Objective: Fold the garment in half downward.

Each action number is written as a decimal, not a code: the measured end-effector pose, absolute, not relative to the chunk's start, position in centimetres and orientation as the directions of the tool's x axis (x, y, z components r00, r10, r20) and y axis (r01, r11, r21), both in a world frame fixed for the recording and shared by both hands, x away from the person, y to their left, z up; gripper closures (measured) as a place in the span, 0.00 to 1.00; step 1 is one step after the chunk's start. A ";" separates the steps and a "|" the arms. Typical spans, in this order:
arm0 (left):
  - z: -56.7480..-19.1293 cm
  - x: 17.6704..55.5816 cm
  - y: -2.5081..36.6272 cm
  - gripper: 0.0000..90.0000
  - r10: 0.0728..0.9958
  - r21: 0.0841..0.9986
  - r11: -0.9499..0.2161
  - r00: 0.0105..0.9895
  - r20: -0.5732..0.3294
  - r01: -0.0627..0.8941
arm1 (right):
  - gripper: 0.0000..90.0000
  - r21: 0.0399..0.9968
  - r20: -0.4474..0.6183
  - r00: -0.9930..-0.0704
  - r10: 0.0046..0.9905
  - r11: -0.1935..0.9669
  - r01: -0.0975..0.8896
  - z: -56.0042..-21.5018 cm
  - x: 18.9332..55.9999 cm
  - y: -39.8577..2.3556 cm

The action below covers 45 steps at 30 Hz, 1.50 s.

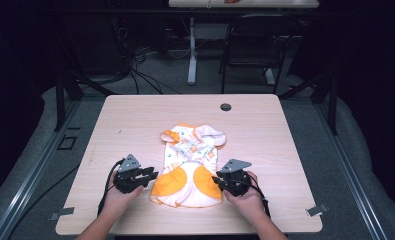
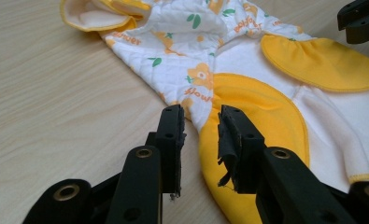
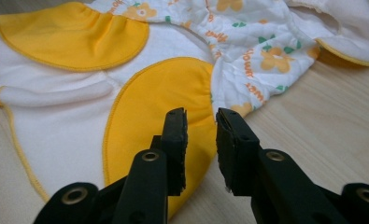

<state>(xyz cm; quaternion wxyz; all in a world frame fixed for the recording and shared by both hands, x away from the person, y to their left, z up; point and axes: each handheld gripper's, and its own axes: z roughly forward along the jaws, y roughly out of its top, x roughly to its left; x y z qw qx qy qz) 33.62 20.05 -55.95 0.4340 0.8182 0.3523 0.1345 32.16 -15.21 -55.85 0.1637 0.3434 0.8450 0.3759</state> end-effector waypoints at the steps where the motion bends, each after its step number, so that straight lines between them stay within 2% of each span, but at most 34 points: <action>1: -55.9 33.6 19.8 0.78 0.693 0.807 -0.380 0.717 -0.075 0.451 | 0.82 0.748 -0.024 -0.713 0.700 0.486 0.452 -55.8 32.1 -15.1; 6: -56.1 33.8 18.7 0.77 0.677 0.809 -0.405 0.734 -0.048 0.426 | 0.88 0.739 -0.044 -0.725 0.687 0.511 0.439 -55.9 32.1 -14.5; 9: -56.4 34.0 18.1 0.86 0.661 0.800 -0.417 0.748 -0.060 0.432 | 0.91 0.728 -0.051 -0.727 0.685 0.524 0.443 -56.3 32.3 -14.2; 16: -57.5 34.2 17.2 0.99 0.637 0.750 -0.496 0.771 -0.029 0.438 | 0.95 0.686 -0.071 -0.747 0.661 0.576 0.444 -57.1 32.5 -13.7; 30: -57.9 32.8 16.8 1.00 0.595 0.719 -0.546 0.803 -0.027 0.429 | 0.97 0.686 -0.039 -0.770 0.637 0.578 0.442 -57.4 32.0 -14.1; 41: -57.6 30.7 16.9 1.00 0.540 0.691 -0.597 0.841 -0.030 0.408 | 0.96 0.639 -0.037 -0.819 0.573 0.644 0.422 -56.9 30.2 -14.3; 45: -57.5 29.8 17.0 1.00 0.527 0.683 -0.606 0.849 -0.041 0.409 | 0.96 0.622 0.013 -0.841 0.542 0.654 0.431 -56.7 29.6 -14.4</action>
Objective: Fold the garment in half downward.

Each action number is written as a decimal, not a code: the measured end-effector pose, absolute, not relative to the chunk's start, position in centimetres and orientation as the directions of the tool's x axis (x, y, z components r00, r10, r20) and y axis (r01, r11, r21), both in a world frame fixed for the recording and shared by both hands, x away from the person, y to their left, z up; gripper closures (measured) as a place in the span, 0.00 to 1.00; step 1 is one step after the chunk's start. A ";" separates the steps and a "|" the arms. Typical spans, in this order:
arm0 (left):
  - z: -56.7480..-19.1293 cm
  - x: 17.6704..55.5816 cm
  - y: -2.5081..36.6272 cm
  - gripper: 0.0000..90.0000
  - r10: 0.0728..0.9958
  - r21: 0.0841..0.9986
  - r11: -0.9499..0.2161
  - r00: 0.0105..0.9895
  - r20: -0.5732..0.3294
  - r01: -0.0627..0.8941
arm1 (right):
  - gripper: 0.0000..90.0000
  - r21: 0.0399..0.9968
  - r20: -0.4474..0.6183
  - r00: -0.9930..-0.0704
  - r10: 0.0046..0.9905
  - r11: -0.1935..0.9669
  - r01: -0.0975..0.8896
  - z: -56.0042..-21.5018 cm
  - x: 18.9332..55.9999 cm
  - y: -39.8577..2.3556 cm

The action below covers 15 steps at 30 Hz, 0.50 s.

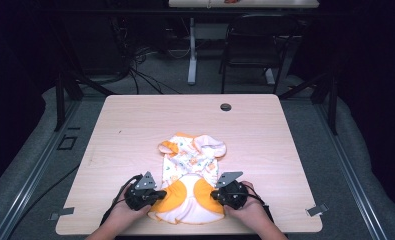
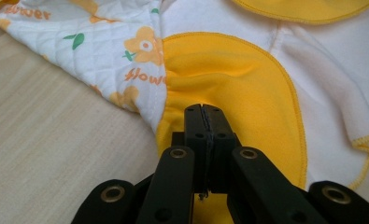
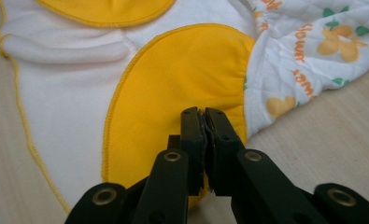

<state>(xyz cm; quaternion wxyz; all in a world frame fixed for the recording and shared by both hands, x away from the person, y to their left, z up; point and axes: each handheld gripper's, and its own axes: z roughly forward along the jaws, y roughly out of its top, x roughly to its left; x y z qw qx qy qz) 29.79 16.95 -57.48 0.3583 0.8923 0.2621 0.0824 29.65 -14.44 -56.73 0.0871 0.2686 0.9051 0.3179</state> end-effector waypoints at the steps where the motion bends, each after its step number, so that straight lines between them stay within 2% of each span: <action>1: -57.5 29.8 17.0 1.00 0.527 0.683 -0.606 0.849 -0.041 0.409 | 0.96 0.622 0.013 -0.841 0.542 0.654 0.431 -56.7 29.6 -14.4; 7: -57.4 29.1 16.9 0.99 0.514 0.674 -0.621 0.857 -0.035 0.400 | 0.95 0.592 0.036 -0.857 0.515 0.680 0.433 -56.4 29.3 -14.4; 9: -57.3 29.3 17.0 0.96 0.517 0.681 -0.602 0.854 -0.066 0.417 | 0.90 0.595 0.056 -0.855 0.516 0.670 0.443 -56.3 29.4 -14.5; 10: -57.2 29.4 17.2 0.94 0.515 0.683 -0.598 0.854 -0.073 0.419 | 0.88 0.612 0.080 -0.850 0.521 0.647 0.454 -56.3 29.4 -14.5; 13: -57.1 29.7 17.3 0.92 0.524 0.696 -0.585 0.849 -0.069 0.417 | 0.89 0.630 0.072 -0.853 0.518 0.639 0.441 -56.0 29.5 -14.8; 15: -56.5 30.3 17.9 0.89 0.544 0.728 -0.536 0.835 -0.088 0.426 | 0.88 0.666 0.054 -0.844 0.534 0.611 0.429 -55.7 29.7 -15.0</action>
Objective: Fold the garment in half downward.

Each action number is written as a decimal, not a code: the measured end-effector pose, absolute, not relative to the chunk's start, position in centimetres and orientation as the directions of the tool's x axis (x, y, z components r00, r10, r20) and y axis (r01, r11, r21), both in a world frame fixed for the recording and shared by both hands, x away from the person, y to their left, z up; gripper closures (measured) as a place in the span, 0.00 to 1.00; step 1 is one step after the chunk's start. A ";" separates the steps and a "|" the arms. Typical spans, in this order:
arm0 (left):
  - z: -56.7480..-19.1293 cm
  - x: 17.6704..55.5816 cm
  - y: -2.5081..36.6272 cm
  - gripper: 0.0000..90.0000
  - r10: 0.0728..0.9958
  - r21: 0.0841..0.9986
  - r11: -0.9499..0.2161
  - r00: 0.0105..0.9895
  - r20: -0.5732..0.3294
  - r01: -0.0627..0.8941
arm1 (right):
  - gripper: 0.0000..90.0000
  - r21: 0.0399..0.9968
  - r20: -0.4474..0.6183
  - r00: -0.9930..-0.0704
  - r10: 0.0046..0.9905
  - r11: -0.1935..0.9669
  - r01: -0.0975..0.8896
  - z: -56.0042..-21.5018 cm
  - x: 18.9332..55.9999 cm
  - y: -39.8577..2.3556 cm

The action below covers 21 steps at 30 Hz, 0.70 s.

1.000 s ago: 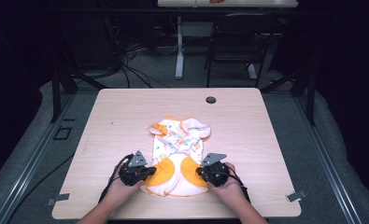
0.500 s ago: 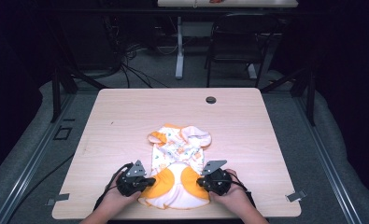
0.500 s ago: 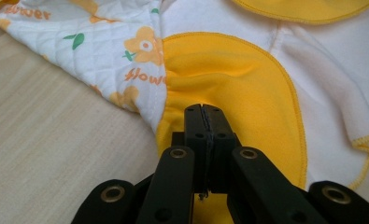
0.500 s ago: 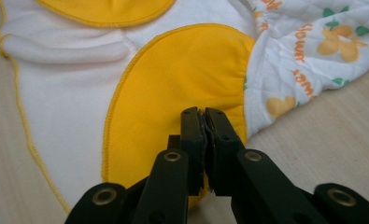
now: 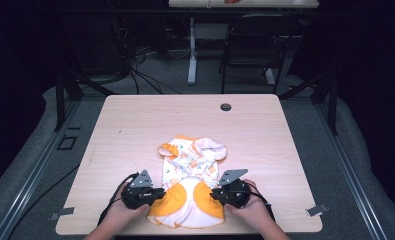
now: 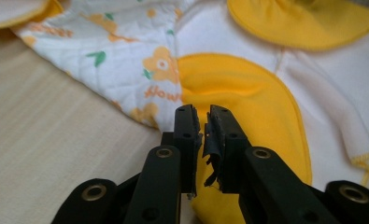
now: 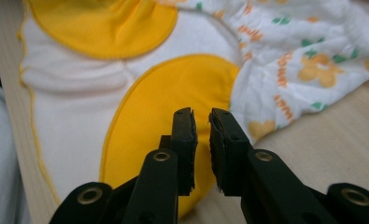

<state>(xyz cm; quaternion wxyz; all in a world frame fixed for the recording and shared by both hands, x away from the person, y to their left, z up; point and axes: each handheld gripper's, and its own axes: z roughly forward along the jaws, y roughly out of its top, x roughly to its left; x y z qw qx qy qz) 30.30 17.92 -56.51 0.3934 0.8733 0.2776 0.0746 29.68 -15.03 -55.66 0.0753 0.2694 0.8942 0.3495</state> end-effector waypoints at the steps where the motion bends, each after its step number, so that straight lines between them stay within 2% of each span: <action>1: -56.4 30.4 18.0 0.87 0.549 0.736 -0.526 0.831 -0.088 0.426 | 0.88 0.690 0.067 -0.835 0.546 0.579 0.434 -55.5 29.8 -15.2; 5: -56.4 31.1 18.7 0.78 0.571 0.759 -0.483 0.814 -0.104 0.436 | 0.84 0.736 0.068 -0.799 0.598 0.510 0.445 -55.2 30.4 -15.5; 12: -57.1 32.4 18.8 0.70 0.578 0.752 -0.473 0.806 -0.127 0.458 | 0.78 0.712 0.074 -0.787 0.613 0.521 0.472 -55.9 31.6 -15.6; 14: -56.9 33.2 18.9 0.69 0.606 0.744 -0.461 0.784 -0.134 0.483 | 0.78 0.682 0.091 -0.789 0.607 0.539 0.494 -56.0 32.4 -15.4; 17: -56.1 34.7 18.9 0.73 0.633 0.735 -0.414 0.750 -0.191 0.537 | 0.78 0.674 0.098 -0.791 0.604 0.545 0.499 -55.4 33.2 -15.1; 21: -55.3 36.7 18.3 0.73 0.633 0.725 -0.436 0.755 -0.174 0.533 | 0.78 0.666 0.093 -0.787 0.610 0.550 0.505 -54.2 34.7 -14.7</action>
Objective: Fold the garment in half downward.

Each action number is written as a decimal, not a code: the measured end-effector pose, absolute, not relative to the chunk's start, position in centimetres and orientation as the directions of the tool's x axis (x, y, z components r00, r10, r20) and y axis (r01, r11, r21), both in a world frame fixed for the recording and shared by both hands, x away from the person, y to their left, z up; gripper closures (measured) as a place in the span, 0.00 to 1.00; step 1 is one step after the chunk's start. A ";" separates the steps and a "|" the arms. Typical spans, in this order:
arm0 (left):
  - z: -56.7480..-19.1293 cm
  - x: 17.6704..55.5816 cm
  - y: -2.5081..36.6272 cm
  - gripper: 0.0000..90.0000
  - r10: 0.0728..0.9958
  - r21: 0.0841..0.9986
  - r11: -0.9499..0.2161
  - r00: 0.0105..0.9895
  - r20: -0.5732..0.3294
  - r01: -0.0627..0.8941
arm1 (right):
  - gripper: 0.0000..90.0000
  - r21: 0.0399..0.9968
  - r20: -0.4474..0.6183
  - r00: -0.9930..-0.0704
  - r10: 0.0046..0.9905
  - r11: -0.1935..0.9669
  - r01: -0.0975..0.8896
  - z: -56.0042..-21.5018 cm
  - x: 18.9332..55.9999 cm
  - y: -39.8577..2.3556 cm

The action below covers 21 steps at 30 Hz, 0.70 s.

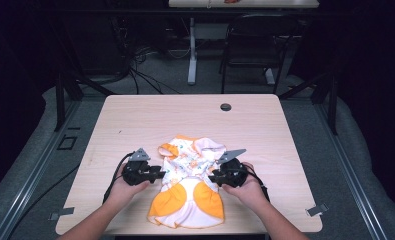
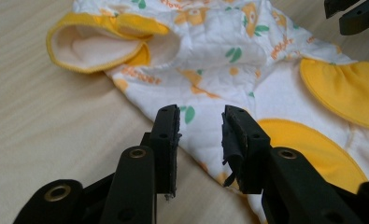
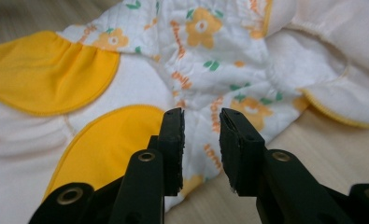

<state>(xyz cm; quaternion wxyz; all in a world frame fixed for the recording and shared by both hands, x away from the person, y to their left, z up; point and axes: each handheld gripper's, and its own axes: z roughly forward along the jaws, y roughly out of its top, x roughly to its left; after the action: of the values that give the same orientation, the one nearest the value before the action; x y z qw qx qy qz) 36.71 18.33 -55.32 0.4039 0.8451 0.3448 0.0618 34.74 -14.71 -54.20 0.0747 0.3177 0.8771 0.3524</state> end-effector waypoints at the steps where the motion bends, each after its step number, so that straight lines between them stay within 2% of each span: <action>1: -55.1 37.2 18.2 0.74 0.637 0.724 -0.429 0.749 -0.181 0.540 | 0.78 0.663 0.090 -0.785 0.613 0.551 0.506 -53.9 35.2 -14.6; 7: -53.5 40.0 17.8 0.76 0.655 0.712 -0.455 0.743 -0.140 0.535 | 0.78 0.641 0.053 -0.777 0.627 0.576 0.508 -52.2 37.9 -14.3; 12: -52.3 42.1 17.6 0.78 0.656 0.716 -0.451 0.741 -0.139 0.534 | 0.81 0.620 0.063 -0.756 0.651 0.568 0.541 -51.6 40.6 -14.6; 21: -50.8 45.3 16.6 0.81 0.676 0.722 -0.444 0.727 -0.119 0.531 | 0.82 0.608 0.026 -0.763 0.646 0.595 0.525 -49.9 44.3 -14.0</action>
<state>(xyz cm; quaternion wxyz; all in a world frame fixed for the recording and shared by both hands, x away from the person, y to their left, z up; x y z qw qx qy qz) 45.28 16.56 -50.84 0.3879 0.8445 0.3571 0.0937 44.27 -13.96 -49.94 0.0991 0.3300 0.8876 0.3056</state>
